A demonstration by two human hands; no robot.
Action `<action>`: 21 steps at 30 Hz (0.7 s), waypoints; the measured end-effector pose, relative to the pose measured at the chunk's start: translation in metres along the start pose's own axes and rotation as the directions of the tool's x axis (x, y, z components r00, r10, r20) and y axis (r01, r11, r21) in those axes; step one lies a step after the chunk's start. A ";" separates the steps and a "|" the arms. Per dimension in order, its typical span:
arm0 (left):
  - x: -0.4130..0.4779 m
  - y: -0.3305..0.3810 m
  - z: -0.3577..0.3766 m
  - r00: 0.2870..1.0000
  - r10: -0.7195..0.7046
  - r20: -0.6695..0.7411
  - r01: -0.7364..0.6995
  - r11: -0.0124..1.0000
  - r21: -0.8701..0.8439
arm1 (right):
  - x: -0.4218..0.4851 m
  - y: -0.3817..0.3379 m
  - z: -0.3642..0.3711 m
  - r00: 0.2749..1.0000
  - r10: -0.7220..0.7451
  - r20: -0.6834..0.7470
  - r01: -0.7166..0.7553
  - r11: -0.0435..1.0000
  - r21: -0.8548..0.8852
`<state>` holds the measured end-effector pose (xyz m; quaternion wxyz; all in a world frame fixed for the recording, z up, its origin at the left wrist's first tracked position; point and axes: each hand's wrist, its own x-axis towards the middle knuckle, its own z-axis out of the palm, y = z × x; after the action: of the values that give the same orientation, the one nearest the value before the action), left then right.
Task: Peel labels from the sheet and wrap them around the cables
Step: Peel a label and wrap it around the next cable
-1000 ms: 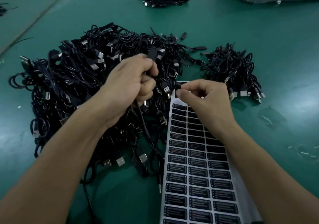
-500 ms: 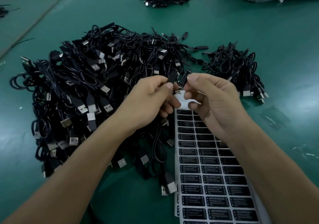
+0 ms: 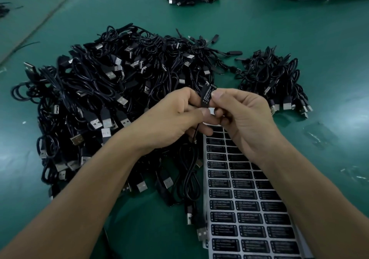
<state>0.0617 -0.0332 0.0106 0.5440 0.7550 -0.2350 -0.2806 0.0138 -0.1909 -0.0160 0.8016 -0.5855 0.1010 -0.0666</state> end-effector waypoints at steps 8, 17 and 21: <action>0.001 -0.001 0.000 0.999 -0.024 -0.035 0.022 0.997 -0.069 | 0.000 -0.002 -0.002 1.000 -0.022 -0.008 0.021 0.998 -0.059; 0.001 -0.002 -0.001 0.996 -0.022 -0.092 0.013 0.995 -0.099 | -0.002 -0.003 -0.004 0.998 -0.060 -0.014 0.058 0.987 -0.148; 0.001 -0.003 -0.001 0.995 -0.015 -0.101 0.006 0.996 -0.085 | -0.002 -0.003 -0.004 0.996 -0.084 -0.016 0.080 0.980 -0.185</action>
<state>0.0634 -0.0327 0.0073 0.5854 0.7458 -0.1909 -0.2543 0.0112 -0.1953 -0.0143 0.7393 -0.6599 0.0922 -0.0968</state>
